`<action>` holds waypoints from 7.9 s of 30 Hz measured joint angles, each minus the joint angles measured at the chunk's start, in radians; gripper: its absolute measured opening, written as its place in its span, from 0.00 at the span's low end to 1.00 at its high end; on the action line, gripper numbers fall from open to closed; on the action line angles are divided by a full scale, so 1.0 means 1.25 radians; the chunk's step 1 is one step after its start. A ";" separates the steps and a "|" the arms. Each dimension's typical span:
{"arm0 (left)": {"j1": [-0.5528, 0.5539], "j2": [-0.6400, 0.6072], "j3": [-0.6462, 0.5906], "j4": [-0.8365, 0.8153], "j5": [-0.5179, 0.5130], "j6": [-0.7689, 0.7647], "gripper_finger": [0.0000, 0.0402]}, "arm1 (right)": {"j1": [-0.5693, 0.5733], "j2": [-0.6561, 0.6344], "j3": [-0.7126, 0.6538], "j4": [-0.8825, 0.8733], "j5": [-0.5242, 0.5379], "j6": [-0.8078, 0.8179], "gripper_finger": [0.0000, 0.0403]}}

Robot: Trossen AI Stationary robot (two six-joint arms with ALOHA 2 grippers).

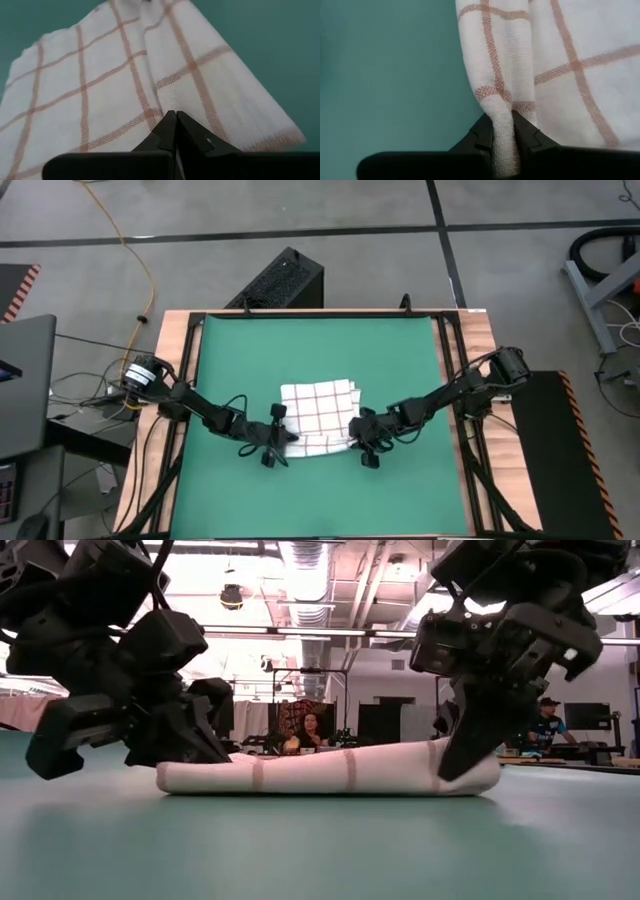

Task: Roll towel into tight, uniform cylinder
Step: Roll the white towel

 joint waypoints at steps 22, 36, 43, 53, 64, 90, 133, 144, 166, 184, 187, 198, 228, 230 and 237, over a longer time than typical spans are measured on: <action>0.002 -0.002 0.000 -0.035 0.100 0.000 0.00 | -0.211 -0.047 0.007 0.038 -0.203 0.162 0.11; 0.001 -0.033 -0.001 -0.055 0.170 -0.027 0.00 | -0.228 0.104 0.011 0.076 -0.215 0.184 0.11; -0.006 -0.149 -0.003 -0.157 0.226 -0.109 0.00 | -0.225 0.146 0.012 0.140 -0.229 0.193 0.11; -0.123 -0.380 0.028 -0.319 -0.027 -0.107 0.00 | -0.226 0.145 0.009 0.148 -0.222 0.188 0.11; -0.192 -0.189 0.302 -0.630 -0.093 0.041 0.00 | -0.226 0.146 0.009 0.149 -0.219 0.174 0.11; -0.178 -0.022 0.498 -0.795 -0.060 0.146 0.00 | -0.226 0.146 0.008 0.149 -0.211 0.139 0.11; -0.116 -0.016 0.295 -0.811 -0.164 -0.112 0.00 | -0.226 0.147 0.008 0.171 -0.208 0.116 0.17; -0.116 -0.016 0.258 -0.767 -0.163 -0.118 0.00 | -0.243 0.057 0.006 0.166 -0.181 0.035 0.22; -0.122 -0.014 0.255 -0.770 -0.157 -0.117 0.00 | -0.254 -0.018 0.007 0.135 -0.038 -0.149 0.38; -0.123 -0.014 0.255 -0.783 -0.153 -0.153 0.00 | -0.218 -0.040 0.007 0.276 -0.015 -0.321 0.32; -0.123 -0.014 0.255 -0.784 -0.153 -0.153 0.00 | -0.177 -0.073 0.006 0.277 -0.012 -0.362 0.27; -0.123 -0.014 0.255 -0.783 -0.153 -0.153 0.00 | -0.164 0.005 -0.041 0.382 0.029 -0.405 0.05; -0.203 -0.255 0.195 -0.420 -0.513 0.003 0.00 | -0.265 0.215 -0.038 0.505 -0.069 -0.279 0.04; -0.167 -0.242 0.130 -0.228 -0.426 0.061 0.00 | -0.265 0.215 -0.039 0.510 -0.069 -0.279 0.04; -0.036 -0.197 -0.008 0.100 -0.329 0.059 0.00 | -0.264 0.216 -0.039 0.518 -0.069 -0.279 0.04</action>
